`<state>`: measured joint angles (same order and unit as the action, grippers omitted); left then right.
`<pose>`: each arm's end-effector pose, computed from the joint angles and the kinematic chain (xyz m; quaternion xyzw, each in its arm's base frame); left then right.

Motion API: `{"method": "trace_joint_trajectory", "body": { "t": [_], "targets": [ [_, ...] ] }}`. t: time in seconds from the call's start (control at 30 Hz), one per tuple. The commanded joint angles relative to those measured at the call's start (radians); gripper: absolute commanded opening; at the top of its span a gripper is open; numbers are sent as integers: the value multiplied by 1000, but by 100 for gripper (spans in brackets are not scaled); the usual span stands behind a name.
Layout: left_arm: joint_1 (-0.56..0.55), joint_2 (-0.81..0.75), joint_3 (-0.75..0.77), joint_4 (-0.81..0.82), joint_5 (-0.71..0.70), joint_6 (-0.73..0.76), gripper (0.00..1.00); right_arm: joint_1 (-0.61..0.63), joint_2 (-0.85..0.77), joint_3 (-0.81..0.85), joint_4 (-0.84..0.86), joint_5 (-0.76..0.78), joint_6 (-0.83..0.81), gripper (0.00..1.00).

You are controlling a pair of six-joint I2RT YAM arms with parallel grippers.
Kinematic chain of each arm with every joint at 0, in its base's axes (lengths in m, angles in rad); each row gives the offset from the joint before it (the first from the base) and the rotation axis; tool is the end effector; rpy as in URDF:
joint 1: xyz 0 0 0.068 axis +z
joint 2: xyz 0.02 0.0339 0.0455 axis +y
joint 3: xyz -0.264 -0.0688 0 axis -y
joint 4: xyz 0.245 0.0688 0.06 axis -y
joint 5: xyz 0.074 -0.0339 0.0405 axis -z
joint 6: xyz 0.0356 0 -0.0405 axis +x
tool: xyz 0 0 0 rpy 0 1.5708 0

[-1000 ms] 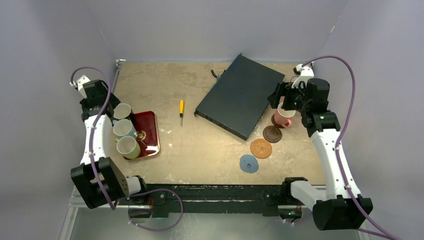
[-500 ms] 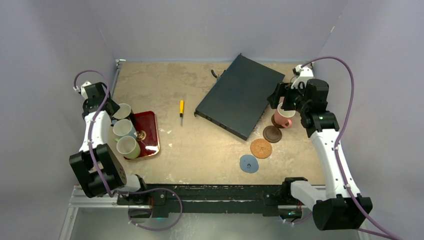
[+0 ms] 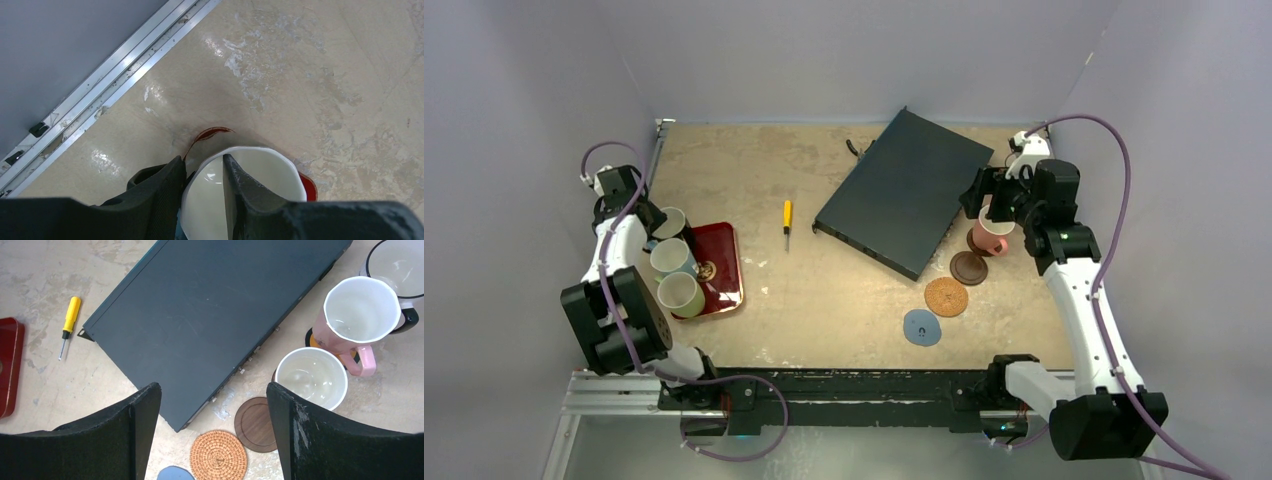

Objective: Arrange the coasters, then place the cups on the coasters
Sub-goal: Pick up the cup from the tray.

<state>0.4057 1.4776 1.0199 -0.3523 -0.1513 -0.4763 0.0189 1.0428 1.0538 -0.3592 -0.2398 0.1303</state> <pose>0.2892 0.1300 0.2428 -0.4206 0.8253 0.0571 0.3725 0.2332 0.0129 0.3672 -0.0233 0.8156 0.1401 0.5609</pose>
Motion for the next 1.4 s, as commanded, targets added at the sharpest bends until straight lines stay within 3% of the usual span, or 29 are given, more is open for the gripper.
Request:
{"method": "trace_joint_trajectory", "body": {
  "t": [0.0,0.17,0.6,0.77,1.1,1.37],
  "targets": [
    [7,32,51,9,24,42,31,1,7,-2,29,20,-16,80],
    [7,73,69,10,25,73,30,1,9,5,28,25,-17,80],
    [5,139,121,26,42,175,13,1,6,2,26,40,-19,80],
    [2,125,120,37,82,183,1,1,6,2,26,45,-20,80],
    [-12,-79,-36,180,62,157,0,1,0,-3,29,54,-18,80],
    [-14,-83,-67,175,100,175,0,1,-15,-16,33,44,-18,80]
  ]
}}
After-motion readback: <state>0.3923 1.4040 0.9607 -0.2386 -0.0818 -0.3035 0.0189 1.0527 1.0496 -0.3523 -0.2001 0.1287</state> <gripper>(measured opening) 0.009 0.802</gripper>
